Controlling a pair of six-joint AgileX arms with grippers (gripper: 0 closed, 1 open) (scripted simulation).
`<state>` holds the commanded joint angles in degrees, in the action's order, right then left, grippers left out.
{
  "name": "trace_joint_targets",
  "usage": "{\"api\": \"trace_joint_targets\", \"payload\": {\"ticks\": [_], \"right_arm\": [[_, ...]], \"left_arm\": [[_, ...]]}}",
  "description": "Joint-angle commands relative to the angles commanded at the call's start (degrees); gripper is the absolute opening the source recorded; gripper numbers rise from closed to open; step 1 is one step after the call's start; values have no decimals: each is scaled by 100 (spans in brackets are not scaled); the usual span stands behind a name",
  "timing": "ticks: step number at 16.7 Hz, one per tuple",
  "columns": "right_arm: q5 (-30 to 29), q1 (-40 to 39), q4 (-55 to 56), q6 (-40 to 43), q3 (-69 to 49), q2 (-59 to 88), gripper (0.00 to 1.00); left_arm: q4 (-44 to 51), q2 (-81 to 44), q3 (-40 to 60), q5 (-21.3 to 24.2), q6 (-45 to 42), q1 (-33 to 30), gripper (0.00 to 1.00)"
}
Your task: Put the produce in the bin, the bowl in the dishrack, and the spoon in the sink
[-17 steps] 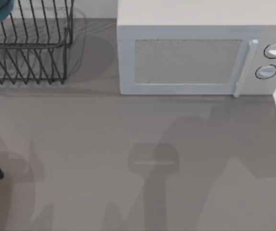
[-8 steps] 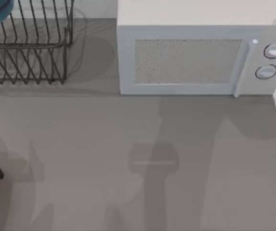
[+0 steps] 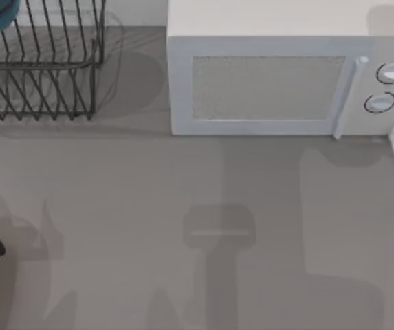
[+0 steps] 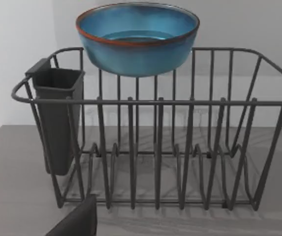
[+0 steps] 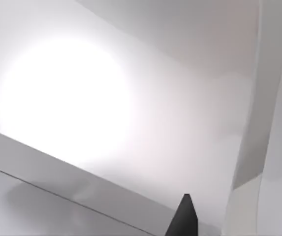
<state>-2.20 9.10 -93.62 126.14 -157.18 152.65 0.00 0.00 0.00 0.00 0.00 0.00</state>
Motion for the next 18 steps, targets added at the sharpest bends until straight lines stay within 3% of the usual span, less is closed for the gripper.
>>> {"api": "trace_joint_targets", "payload": {"ticks": [9, 18], "right_arm": [[-12, 4, 72, -64, -129, 34, 0], [11, -30, 1105, -77, 1501, -344, 0]], "left_arm": [[0, 0, 0, 0, 0, 0, 100], [0, 0, 0, 0, 0, 0, 100]]}}
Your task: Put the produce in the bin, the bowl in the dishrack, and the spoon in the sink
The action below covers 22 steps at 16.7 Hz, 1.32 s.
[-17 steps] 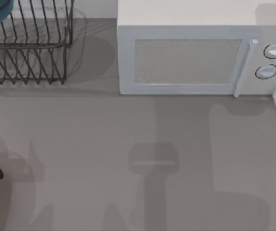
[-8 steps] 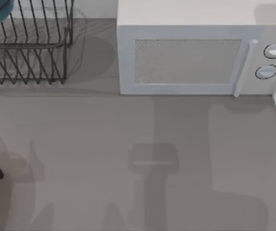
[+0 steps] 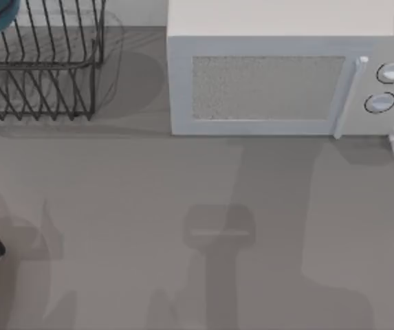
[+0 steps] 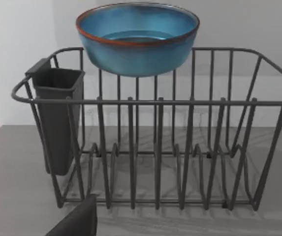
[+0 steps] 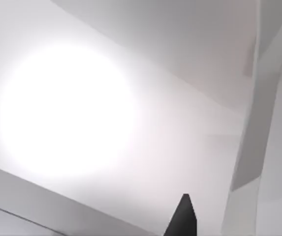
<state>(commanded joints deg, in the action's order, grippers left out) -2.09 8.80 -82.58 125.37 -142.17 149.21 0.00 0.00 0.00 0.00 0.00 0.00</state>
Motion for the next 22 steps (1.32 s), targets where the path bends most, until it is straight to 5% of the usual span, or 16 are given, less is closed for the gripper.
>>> {"api": "trace_joint_targets", "payload": {"ticks": [9, 22], "right_arm": [[-10, -8, 511, 9, 543, -203, 0], [-10, -8, 511, 9, 543, -203, 98]], "left_arm": [[0, 0, 0, 0, 0, 0, 100], [0, 0, 0, 0, 0, 0, 100]]}}
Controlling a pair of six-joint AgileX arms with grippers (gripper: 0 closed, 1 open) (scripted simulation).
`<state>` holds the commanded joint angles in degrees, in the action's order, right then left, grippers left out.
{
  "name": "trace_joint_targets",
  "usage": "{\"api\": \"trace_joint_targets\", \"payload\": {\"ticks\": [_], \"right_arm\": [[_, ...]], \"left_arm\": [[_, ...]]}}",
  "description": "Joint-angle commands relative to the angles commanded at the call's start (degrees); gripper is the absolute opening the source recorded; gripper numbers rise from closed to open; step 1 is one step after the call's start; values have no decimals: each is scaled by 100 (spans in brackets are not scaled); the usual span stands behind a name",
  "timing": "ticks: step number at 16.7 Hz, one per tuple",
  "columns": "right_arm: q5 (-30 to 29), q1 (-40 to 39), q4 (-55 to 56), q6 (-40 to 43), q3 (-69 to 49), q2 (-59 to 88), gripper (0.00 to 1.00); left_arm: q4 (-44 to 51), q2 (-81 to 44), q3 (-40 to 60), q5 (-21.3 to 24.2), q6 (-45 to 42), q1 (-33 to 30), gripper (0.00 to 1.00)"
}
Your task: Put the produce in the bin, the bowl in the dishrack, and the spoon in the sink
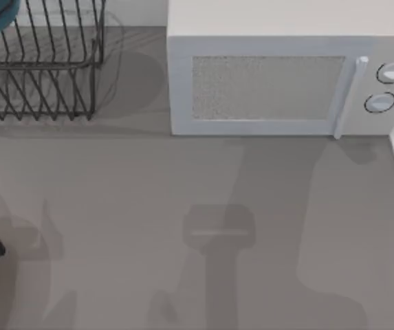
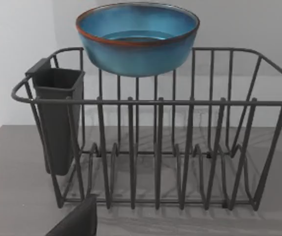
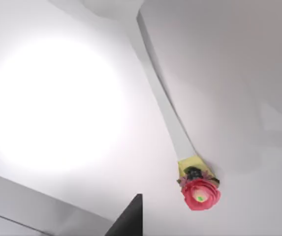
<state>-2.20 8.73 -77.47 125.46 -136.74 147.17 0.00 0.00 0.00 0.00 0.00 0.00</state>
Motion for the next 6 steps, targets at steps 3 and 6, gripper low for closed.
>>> {"api": "trace_joint_targets", "payload": {"ticks": [3, 6], "right_arm": [[0, 0, 0, 0, 0, 0, 100], [0, 0, 0, 0, 0, 0, 100]], "left_arm": [[0, 0, 0, 0, 0, 0, 100], [0, 0, 0, 0, 0, 0, 100]]}}
